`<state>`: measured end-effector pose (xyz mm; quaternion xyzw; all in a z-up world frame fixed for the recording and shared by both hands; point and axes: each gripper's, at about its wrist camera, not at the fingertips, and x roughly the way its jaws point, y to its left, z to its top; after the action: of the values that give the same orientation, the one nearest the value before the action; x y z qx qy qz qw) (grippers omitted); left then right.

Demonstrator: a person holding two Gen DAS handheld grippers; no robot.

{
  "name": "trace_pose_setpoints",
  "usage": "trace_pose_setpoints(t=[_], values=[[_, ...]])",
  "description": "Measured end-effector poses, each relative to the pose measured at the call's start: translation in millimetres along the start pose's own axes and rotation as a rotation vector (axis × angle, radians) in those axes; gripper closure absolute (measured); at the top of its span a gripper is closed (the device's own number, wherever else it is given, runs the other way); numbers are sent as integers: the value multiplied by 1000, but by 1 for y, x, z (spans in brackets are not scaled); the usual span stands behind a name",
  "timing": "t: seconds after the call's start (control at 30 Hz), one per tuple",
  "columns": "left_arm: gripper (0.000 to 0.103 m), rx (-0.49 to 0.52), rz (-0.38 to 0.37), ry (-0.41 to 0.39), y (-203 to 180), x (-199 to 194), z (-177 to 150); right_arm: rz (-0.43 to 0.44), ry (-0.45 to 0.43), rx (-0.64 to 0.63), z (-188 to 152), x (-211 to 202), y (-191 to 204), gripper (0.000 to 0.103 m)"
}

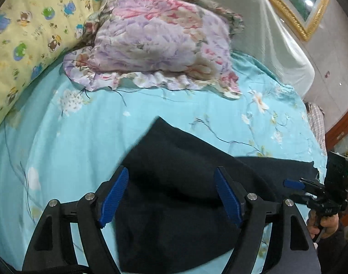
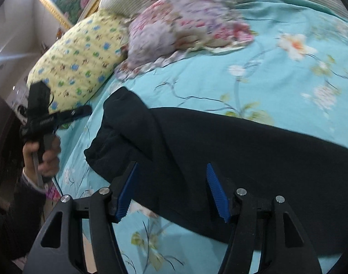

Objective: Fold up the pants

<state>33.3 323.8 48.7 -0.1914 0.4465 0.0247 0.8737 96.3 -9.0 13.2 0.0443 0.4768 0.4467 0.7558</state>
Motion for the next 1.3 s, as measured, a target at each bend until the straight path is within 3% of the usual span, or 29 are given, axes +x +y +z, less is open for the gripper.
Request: trace_pose_setpoints(t=[0.23,0.3,0.4,0.43,0.47,0.53,0.57,0.63,0.67,0.73,0.9,1.3], values=[[23,-12,-175,198,36,63,38,17,91,-78,22,40,17,41],[23,-18,-169,231,43,80,46,19,108,-88,26,47,19,41],[25,-25,-233,260,47,96,50,34,129,-94,33,59,21,41],[32,-22,-239,262,46,98,50,40,137,-93,35,63,21,41],[47,-10,-256,265,44,100,49,46,147,-89,36,68,20,41],[62,-6,-277,275,41,102,47,48,159,-98,37,73,22,41],[63,2,-269,271,39,100,46,54,162,-107,37,75,24,43],[67,32,-245,235,31,91,43,72,159,-114,37,76,26,68],[74,36,-247,218,28,85,44,73,154,-108,37,76,26,83],[81,50,-262,174,25,69,42,86,129,-97,39,72,26,94],[88,105,-239,90,9,32,31,122,87,-97,36,56,33,96],[91,97,-222,-81,8,-27,-28,151,68,-243,9,43,59,96]])
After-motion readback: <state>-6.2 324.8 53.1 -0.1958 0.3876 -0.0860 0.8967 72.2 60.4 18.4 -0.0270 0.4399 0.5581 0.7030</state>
